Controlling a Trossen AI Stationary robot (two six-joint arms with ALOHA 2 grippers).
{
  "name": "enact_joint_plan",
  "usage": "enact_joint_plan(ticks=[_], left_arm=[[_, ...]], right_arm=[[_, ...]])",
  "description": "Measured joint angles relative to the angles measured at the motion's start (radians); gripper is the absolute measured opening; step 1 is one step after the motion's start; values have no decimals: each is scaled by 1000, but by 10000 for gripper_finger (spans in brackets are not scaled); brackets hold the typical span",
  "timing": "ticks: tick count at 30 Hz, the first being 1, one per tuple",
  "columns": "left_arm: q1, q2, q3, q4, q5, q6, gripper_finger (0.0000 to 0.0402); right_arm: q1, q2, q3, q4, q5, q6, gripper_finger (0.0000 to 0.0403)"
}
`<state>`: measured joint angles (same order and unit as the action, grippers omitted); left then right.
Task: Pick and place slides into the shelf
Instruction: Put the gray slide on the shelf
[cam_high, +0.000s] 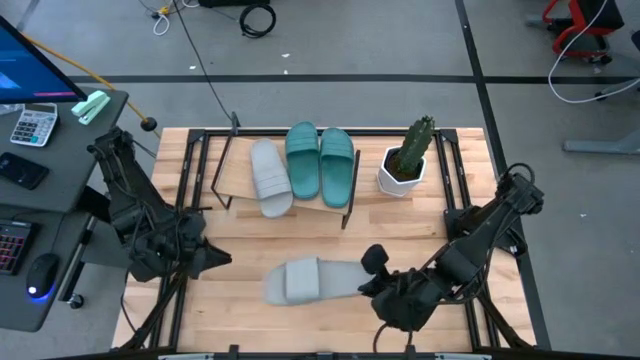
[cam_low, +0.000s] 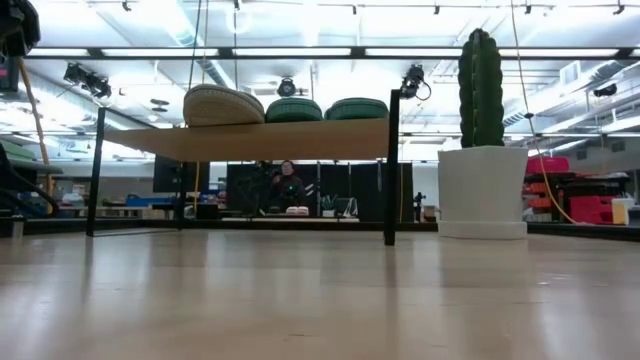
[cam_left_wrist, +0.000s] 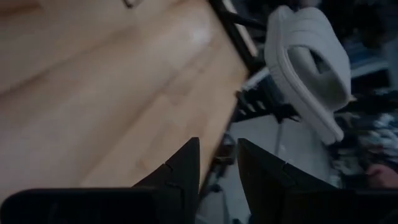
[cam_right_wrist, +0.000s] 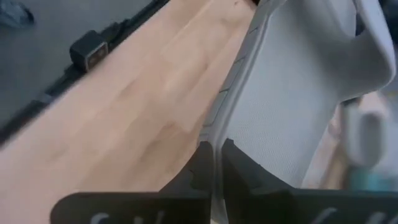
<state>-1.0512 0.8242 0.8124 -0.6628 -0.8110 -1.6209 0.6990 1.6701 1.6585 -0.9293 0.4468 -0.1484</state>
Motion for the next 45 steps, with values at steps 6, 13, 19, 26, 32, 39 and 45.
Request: enact_joint_plan(ticks=[6,13,19,26,32,39,45], left_arm=[[0,0,0,205,23,123,112],[38,0,0,400,78,206,119],[122,3,0,409,210,168,147],[202,20,0,412,384,160,201],[262,48,0,411,463,159,229],[327,91,0,418,534,195,234],[359,99,0,426,544,261,197]], right_arm=[[-38,82,205,-160,13,-268,17],[-89,103,268,-215,8,-521,17],[-137,103,268,-206,16,-609,17],[-154,103,268,-179,31,-667,16],[-154,103,268,-139,45,-682,15],[-155,103,268,-121,57,-686,17],[-165,103,268,-115,66,-687,20]])
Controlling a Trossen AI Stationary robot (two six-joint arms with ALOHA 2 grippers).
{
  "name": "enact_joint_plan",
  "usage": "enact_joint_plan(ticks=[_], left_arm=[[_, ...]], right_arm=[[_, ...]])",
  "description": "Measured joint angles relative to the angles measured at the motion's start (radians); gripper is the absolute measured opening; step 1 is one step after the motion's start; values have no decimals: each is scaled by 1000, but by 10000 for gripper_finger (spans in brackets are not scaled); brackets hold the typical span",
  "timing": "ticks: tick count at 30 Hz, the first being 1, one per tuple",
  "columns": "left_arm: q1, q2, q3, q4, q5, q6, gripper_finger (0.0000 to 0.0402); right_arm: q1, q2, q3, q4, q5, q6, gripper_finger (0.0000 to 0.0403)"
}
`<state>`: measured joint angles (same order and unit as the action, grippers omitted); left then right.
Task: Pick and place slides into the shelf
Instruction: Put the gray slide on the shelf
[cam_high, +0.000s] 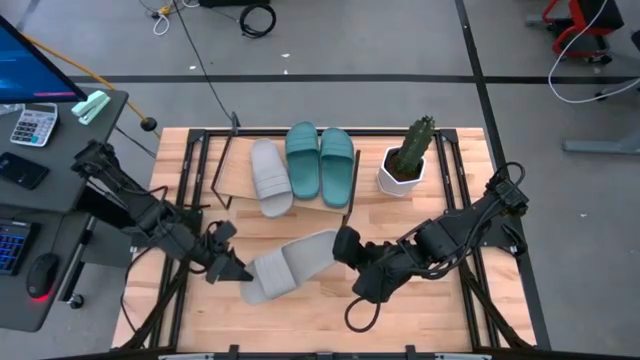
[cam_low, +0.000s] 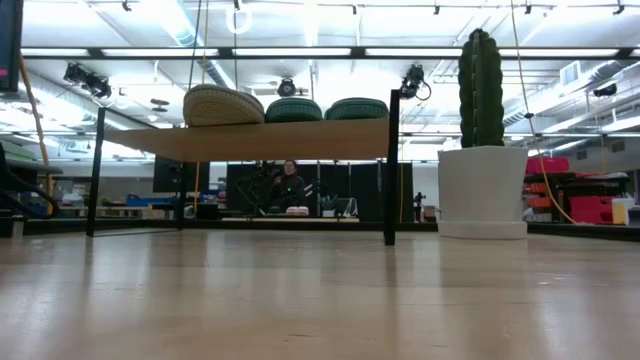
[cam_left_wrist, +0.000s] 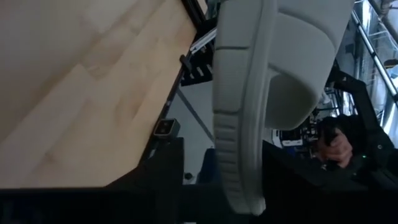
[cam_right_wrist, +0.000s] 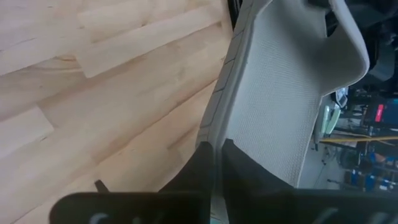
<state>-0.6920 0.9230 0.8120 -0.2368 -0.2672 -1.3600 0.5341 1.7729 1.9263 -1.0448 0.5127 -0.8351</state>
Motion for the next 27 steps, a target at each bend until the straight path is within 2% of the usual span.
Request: enact_joint_plan(ticks=[3,8,16,23,27], left_arm=[[17,0,0,2,-4,40,150],[55,0,0,-2,-18,96,39],[74,0,-1,11,-33,156,38],[75,0,-1,17,-87,172,38],[75,-8,0,11,-179,181,38]], right_arm=[[-5,0,0,10,2,0,33],[-17,-2,0,12,2,1,56],[-22,-3,0,28,22,4,98],[-7,-1,70,14,178,4,139],[14,0,161,7,350,51,156]])
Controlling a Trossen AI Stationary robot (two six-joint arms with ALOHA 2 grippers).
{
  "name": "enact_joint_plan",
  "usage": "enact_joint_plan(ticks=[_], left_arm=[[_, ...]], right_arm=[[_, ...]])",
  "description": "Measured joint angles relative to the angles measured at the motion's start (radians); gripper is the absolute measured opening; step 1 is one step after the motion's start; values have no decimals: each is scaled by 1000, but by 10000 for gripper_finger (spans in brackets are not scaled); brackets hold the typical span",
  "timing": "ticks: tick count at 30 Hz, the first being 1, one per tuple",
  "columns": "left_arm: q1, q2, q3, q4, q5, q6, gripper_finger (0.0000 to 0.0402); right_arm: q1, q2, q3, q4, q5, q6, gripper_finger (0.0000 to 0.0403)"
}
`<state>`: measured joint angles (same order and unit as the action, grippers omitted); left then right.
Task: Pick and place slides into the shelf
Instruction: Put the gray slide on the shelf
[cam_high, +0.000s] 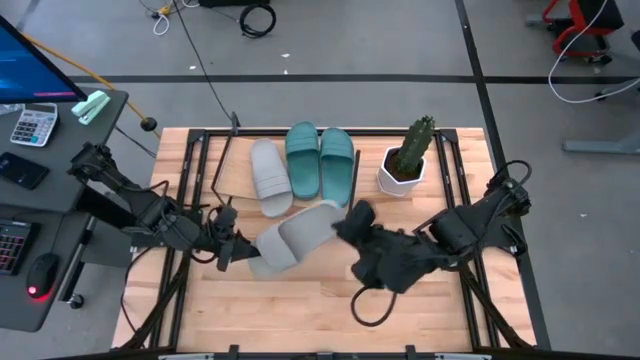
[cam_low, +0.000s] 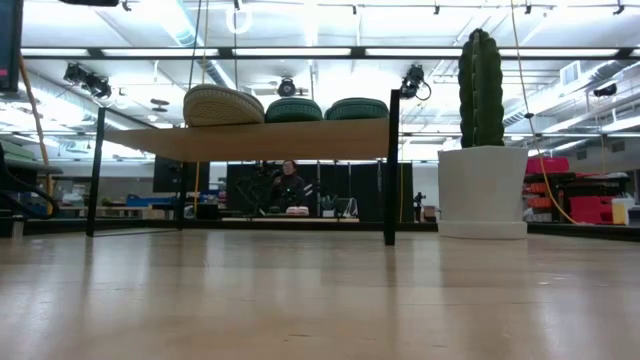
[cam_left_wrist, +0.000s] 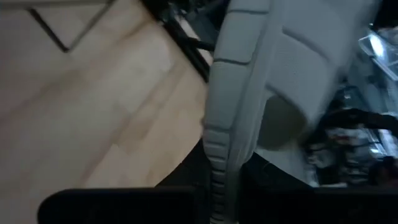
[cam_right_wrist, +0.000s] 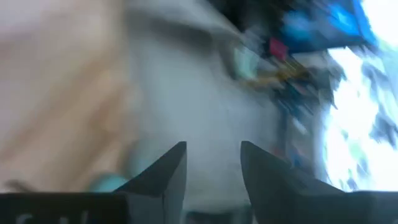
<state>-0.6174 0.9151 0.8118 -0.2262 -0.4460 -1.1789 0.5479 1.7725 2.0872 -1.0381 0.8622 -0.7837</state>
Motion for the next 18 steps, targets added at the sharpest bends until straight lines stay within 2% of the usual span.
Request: enact_joint_plan(ticks=[3,5,7,13,18], left_arm=[[-2,0,-1,-27,-89,-8,38],[-3,-7,-1,-24,-134,-8,38],[-6,-10,1,-20,-184,-5,38],[-9,-28,0,-41,-250,-2,38],[-10,-57,0,-65,-341,-38,38]], right_arm=[[14,-3,58,-45,124,129,159],[20,-3,87,-111,146,243,159],[23,-3,105,-186,139,400,158],[24,-4,108,-358,76,916,158],[27,-5,72,-445,38,1187,158]])
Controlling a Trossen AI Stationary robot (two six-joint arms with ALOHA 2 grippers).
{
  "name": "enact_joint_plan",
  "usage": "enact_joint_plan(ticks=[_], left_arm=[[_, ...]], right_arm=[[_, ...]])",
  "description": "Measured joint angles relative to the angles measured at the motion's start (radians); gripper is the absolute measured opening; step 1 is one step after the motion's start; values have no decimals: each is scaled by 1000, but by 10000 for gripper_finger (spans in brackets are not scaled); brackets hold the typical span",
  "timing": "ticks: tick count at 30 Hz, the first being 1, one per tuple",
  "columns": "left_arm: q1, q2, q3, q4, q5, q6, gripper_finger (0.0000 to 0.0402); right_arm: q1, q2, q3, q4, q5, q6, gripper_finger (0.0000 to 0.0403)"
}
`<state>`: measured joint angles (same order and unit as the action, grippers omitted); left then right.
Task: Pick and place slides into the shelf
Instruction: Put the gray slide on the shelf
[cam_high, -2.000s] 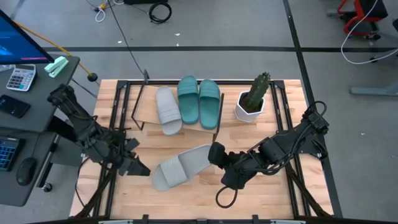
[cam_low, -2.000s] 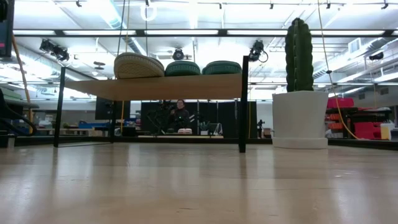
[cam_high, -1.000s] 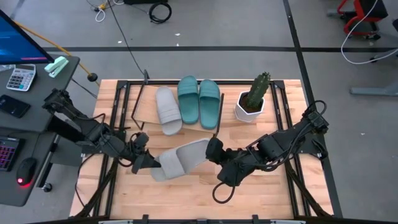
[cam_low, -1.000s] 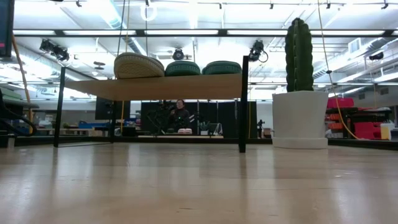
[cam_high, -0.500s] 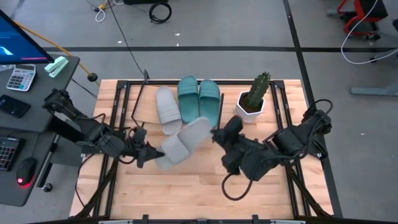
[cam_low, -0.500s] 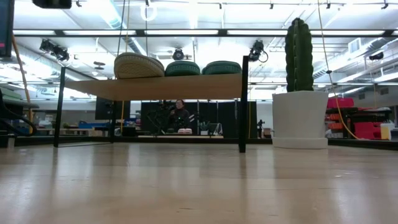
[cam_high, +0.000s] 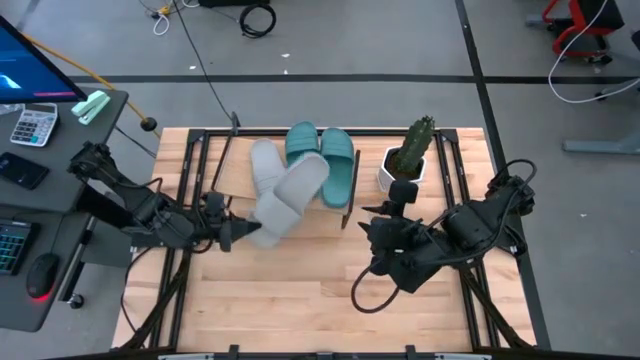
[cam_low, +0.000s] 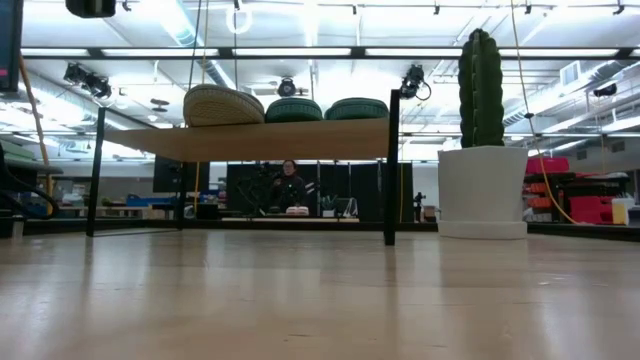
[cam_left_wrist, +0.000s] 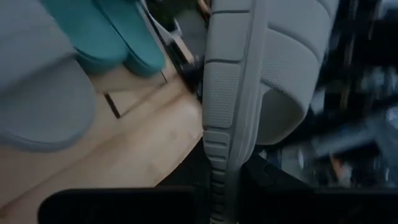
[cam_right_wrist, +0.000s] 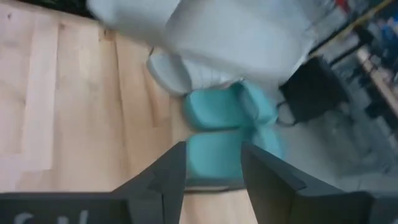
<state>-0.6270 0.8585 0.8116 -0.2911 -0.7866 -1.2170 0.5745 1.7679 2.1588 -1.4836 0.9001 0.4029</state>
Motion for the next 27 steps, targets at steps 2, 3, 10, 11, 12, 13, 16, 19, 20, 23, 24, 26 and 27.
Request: enact_joint_plan(ticks=[2,3,10,11,12,13,16,19,20,23,24,26,27], left_arm=[[-5,-15,0,-30,-69,-89,38],[-8,-19,0,-45,-104,-140,38],[-53,-22,0,-222,-192,-387,38],[-62,-22,0,-240,-212,-409,38],[-71,-22,0,-257,-236,-436,38],[-80,-23,0,-275,-262,-460,38],[-103,-32,0,-316,-310,-501,38],[-118,-38,0,-349,-344,-552,38],[-120,-42,0,-362,-346,-563,38],[-120,-44,0,-413,-357,-625,38],[-120,-43,0,-436,-356,-651,38],[-120,-43,1,-498,-355,-722,38],[-120,-43,1,-539,-353,-762,38]], right_arm=[[6,0,-20,-26,-11,69,158],[12,0,-31,-35,-16,97,158],[46,0,-119,-64,-21,215,158],[49,-1,-130,-66,-25,235,158],[52,0,-139,-66,-30,254,158],[55,0,-147,-65,-36,271,158],[65,0,-170,-65,-47,321,158],[70,0,-188,-66,-64,360,158],[71,0,-193,-64,-65,372,158],[80,0,-204,-65,-66,404,158],[83,0,-206,-64,-66,409,158],[88,0,-210,-64,-66,426,158],[91,0,-214,-65,-66,436,158]])
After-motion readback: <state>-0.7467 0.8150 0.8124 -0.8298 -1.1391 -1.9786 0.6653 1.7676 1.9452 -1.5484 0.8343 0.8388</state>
